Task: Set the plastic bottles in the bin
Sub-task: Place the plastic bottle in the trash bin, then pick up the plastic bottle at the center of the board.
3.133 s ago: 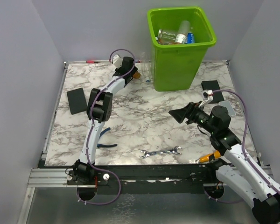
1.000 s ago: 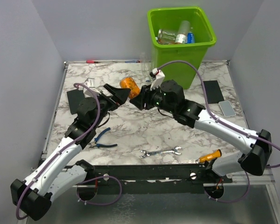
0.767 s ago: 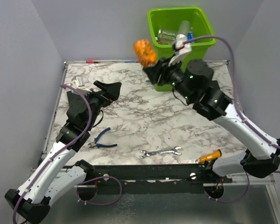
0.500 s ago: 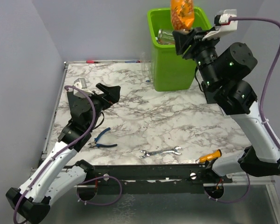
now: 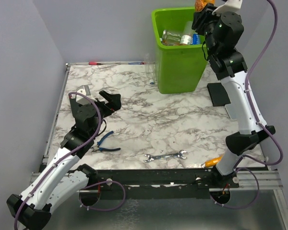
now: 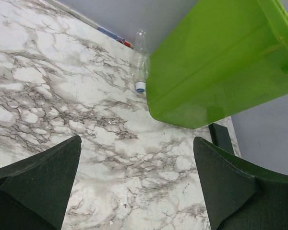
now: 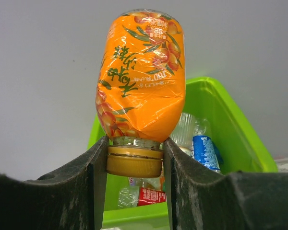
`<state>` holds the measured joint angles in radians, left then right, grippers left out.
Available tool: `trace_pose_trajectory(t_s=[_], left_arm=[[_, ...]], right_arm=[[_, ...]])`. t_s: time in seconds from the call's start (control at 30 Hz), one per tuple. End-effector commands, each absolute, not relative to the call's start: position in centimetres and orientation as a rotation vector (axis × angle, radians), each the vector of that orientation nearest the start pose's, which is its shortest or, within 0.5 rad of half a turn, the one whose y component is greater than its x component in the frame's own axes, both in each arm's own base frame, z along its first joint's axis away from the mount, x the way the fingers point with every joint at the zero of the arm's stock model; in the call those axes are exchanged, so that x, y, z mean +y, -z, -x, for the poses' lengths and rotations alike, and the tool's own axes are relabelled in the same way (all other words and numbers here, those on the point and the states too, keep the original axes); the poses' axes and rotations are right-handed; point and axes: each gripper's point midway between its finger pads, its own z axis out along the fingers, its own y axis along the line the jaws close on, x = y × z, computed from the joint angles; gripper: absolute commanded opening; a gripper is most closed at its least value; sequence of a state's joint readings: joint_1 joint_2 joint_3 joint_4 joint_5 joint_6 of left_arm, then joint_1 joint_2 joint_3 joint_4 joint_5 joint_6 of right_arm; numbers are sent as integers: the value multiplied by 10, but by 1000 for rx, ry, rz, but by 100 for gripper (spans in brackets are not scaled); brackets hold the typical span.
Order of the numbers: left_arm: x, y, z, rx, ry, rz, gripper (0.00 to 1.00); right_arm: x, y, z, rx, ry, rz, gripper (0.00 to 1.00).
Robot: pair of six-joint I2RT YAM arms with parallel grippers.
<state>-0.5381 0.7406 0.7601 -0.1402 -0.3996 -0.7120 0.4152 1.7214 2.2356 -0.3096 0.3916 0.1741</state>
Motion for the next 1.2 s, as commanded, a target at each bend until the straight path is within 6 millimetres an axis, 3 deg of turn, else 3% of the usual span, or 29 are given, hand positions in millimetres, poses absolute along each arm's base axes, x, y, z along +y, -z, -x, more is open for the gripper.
trace_pose_trajectory(t_s=[0.0,0.13,0.17,0.23,0.27,0.4,0.57,0.67,0.73,0.87,0.93,1.07,1.17], left_arm=[[-117,-276,-288,1704,528,427,99],[-116,-264,-285,1730,523,431,99],[-115,-262,-285,1735,517,432,99],[-113,-261,-284,1737,503,433,99],[-112,-259,-284,1738,493,434,99],[-109,-256,-288,1746,459,438,99],[-116,-248,-306,1779,415,451,99],[-130,-245,-328,1789,413,448,99],[-145,-239,-347,1809,422,424,99],[-179,-207,-390,1926,376,331,99],[-191,-203,-417,1926,356,302,99],[-203,-179,-468,1938,414,299,99],[-220,-148,-506,1999,503,265,93]], right_arm=[[159,-547,-488,1356,-302,-115,0],[176,-515,-514,1443,-327,-68,0],[180,-512,-516,1458,-346,-59,15],[185,-509,-518,1476,-366,-53,61],[185,-510,-519,1476,-370,-60,74],[181,-528,-510,1438,-390,-81,99],[177,-562,-475,1380,-490,-99,100],[185,-565,-437,1365,-635,-78,100],[191,-554,-407,1358,-729,-40,99],[195,-505,-353,1383,-849,14,97],[190,-476,-332,1422,-862,24,96],[183,-417,-305,1527,-891,-5,95],[183,-367,-289,1613,-940,-41,94]])
